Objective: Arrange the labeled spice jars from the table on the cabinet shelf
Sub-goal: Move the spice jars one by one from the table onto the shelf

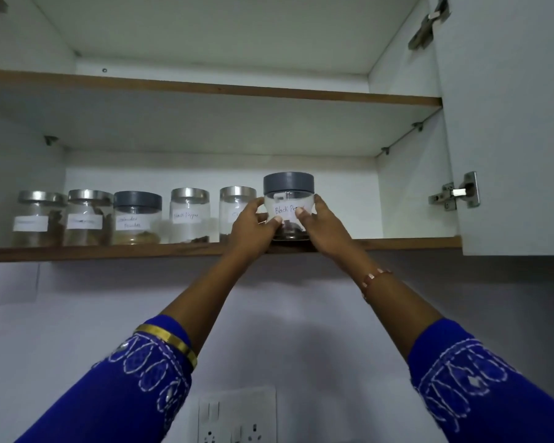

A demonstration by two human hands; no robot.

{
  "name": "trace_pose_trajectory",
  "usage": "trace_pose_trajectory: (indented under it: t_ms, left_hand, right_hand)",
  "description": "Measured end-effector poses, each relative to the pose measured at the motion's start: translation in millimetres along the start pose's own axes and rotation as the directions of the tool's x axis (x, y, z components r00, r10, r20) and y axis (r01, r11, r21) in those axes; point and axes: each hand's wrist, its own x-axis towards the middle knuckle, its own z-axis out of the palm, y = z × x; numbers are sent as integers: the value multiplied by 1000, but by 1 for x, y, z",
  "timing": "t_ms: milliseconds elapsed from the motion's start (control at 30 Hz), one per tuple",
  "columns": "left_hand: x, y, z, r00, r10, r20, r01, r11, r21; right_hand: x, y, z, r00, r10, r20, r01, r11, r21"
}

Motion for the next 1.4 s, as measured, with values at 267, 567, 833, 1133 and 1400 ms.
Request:
trace_pose_trajectory:
  t_ms: [267, 567, 833, 1133, 1400]
  left_hand:
    - [23, -13, 0, 991, -89, 104, 32, 888, 459]
    - [52, -14, 8, 884, -327, 335, -8, 705, 709]
    - [57, -15, 22, 893, -346, 289, 9, 655, 755]
    - [22, -20, 20, 994, -83, 77, -15, 574, 818]
    - [-39, -20, 11, 984, 38, 173, -168, 507, 846]
  right_hand:
    - [17, 12, -1, 990, 104, -93, -132, 911, -392]
    - [45, 31, 11, 985, 171, -29, -159, 822, -547]
    - [54, 30, 14, 968, 242, 69, -151, 779, -608]
    - [23, 38, 18, 996, -3, -84, -55, 737, -674]
    - [-27, 55, -1, 989, -82, 122, 145, 691, -708]
